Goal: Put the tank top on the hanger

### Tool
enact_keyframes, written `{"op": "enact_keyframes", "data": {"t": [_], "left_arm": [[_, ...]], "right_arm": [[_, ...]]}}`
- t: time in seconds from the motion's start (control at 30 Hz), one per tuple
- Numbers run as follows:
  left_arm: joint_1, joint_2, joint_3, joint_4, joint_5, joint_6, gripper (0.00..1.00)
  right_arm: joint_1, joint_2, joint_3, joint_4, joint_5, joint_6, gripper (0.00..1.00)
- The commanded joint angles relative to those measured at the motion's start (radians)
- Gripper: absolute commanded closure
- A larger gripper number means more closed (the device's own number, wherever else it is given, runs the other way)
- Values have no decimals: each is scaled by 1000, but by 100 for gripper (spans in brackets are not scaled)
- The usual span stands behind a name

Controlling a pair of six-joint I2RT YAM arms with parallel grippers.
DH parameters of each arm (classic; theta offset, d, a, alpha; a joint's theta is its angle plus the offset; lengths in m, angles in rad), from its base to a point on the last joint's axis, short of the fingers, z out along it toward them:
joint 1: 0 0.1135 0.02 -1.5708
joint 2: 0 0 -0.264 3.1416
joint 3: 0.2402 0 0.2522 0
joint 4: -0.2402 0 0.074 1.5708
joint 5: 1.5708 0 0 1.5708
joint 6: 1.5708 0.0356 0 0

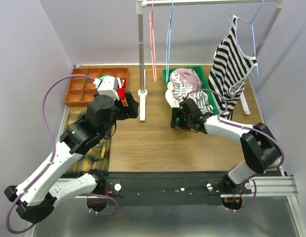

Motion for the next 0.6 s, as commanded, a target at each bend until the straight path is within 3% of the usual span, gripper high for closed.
{"op": "enact_keyframes", "data": {"t": [0.0, 0.2, 0.37, 0.57], "left_arm": [[6, -8, -10, 4, 31, 3, 1], [6, -29, 1, -21, 29, 9, 1], [8, -37, 2, -32, 25, 18, 1], [8, -23, 18, -32, 36, 18, 1]], "right_arm": [[-21, 36, 126, -43, 12, -56, 0], [-22, -81, 143, -112, -37, -41, 0], [-22, -241, 139, -154, 82, -42, 0], [-97, -74, 243, -139, 176, -77, 3]]}}
